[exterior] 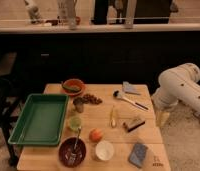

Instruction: Place pepper in tray

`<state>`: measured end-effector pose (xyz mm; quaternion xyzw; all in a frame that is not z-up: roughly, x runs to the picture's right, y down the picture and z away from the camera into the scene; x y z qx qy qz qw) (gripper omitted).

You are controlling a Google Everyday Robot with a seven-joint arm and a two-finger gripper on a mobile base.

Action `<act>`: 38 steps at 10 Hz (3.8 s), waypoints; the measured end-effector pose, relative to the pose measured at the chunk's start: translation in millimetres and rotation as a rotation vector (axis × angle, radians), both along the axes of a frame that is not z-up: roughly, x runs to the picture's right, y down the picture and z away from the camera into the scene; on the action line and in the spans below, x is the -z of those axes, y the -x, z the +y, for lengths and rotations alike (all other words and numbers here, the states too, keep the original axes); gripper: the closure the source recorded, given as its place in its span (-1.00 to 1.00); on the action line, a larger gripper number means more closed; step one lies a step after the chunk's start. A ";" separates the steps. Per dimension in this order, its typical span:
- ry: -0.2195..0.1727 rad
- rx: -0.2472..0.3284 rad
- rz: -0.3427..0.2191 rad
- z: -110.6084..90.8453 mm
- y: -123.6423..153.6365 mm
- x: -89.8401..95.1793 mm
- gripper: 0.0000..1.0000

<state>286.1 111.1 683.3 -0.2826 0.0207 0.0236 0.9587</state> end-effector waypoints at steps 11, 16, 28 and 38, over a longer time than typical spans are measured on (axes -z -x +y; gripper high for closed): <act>0.000 0.000 0.000 0.0 0.0 0.0 -0.60; 0.000 0.000 0.000 0.0 0.0 0.0 -0.60; -0.179 -0.209 -0.232 -67.4 55.4 -9.3 -0.60; -0.246 -0.201 -0.365 -118.0 123.7 -32.7 -0.60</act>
